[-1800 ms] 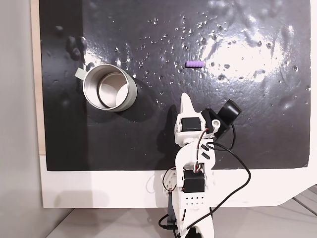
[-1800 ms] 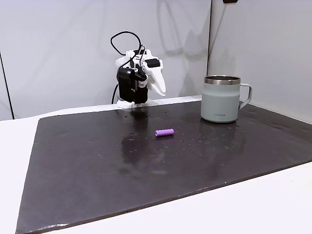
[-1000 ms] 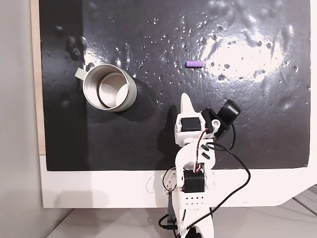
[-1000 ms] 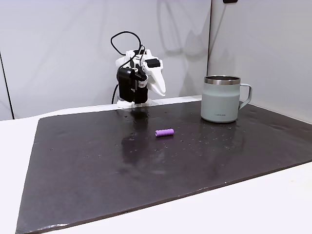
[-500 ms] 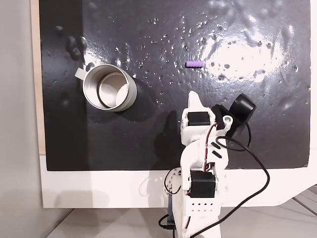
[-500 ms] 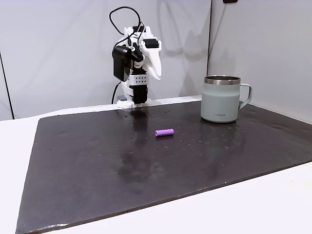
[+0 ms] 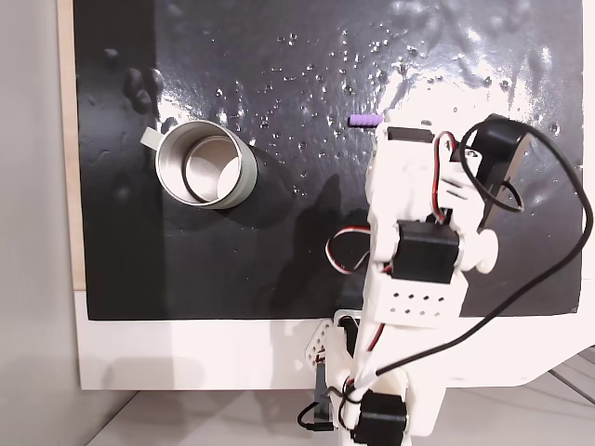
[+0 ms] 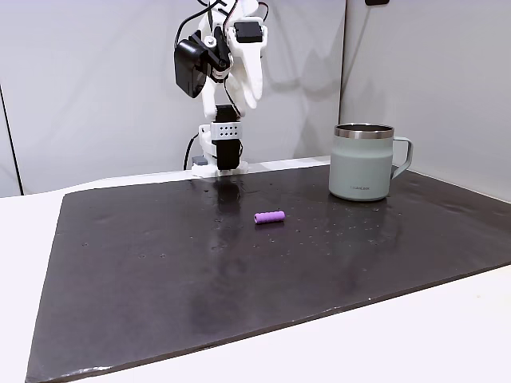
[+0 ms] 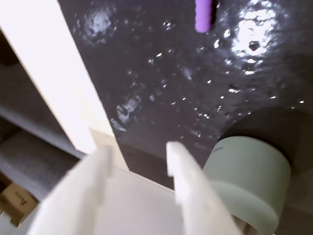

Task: Grasp a pengrip and put it in the cup.

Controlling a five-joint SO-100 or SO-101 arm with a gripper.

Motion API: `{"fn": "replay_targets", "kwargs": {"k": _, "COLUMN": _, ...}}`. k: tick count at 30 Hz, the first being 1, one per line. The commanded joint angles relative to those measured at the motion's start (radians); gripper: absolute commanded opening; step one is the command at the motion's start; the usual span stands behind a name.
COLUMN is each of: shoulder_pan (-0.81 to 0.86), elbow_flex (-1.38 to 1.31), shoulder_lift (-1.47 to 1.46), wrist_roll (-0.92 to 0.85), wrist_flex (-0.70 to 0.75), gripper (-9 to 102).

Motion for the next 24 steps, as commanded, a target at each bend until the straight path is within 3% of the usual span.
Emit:
{"fn": "replay_targets", "kwargs": {"k": 1, "shoulder_pan": 0.029, "elbow_flex": -0.199, "shoulder_lift": -0.14, "wrist_roll": 0.014, "wrist_flex": 0.078, "gripper": 22}}
{"fn": "replay_targets", "kwargs": {"k": 12, "shoulder_pan": 0.014, "elbow_flex": -0.42, "shoulder_lift": -0.48, "wrist_roll": 0.052, "wrist_flex": 0.12, "gripper": 22}}
{"fn": "replay_targets", "kwargs": {"k": 24, "shoulder_pan": -0.018, "elbow_flex": -0.436, "shoulder_lift": -0.637, "wrist_roll": 0.052, "wrist_flex": 0.054, "gripper": 22}}
